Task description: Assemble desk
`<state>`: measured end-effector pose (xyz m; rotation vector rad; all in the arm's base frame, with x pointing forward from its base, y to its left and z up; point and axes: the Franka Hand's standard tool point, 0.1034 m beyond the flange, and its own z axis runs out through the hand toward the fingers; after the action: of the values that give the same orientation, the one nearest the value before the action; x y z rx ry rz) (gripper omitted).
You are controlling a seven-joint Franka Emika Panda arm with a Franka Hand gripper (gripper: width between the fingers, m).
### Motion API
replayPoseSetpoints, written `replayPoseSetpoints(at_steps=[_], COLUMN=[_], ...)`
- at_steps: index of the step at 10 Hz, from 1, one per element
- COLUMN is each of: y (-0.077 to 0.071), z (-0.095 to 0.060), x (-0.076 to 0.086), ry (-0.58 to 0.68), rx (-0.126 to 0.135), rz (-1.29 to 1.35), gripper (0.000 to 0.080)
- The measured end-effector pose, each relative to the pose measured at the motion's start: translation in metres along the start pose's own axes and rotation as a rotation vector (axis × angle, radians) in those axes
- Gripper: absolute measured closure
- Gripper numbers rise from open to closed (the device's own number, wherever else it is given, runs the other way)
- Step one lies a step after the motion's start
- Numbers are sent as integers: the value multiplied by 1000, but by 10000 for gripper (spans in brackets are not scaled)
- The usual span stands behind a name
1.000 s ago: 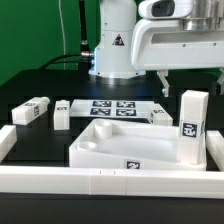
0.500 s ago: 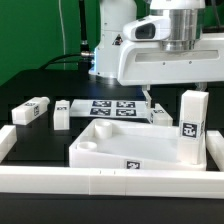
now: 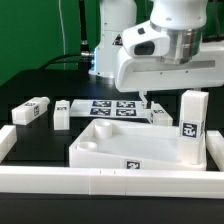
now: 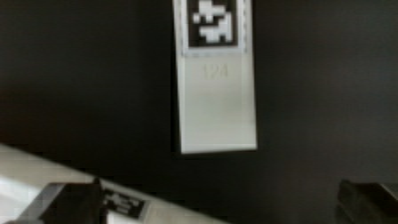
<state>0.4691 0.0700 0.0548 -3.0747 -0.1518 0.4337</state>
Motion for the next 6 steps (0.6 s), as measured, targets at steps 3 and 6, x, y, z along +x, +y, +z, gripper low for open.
replayPoseSetpoints(at_steps=[3,6], y=[-4,-6], z=[6,8], x=[-9,-4], ry=[-186,-226], rx=[6,7], rz=[-28,-30], gripper=[151,151])
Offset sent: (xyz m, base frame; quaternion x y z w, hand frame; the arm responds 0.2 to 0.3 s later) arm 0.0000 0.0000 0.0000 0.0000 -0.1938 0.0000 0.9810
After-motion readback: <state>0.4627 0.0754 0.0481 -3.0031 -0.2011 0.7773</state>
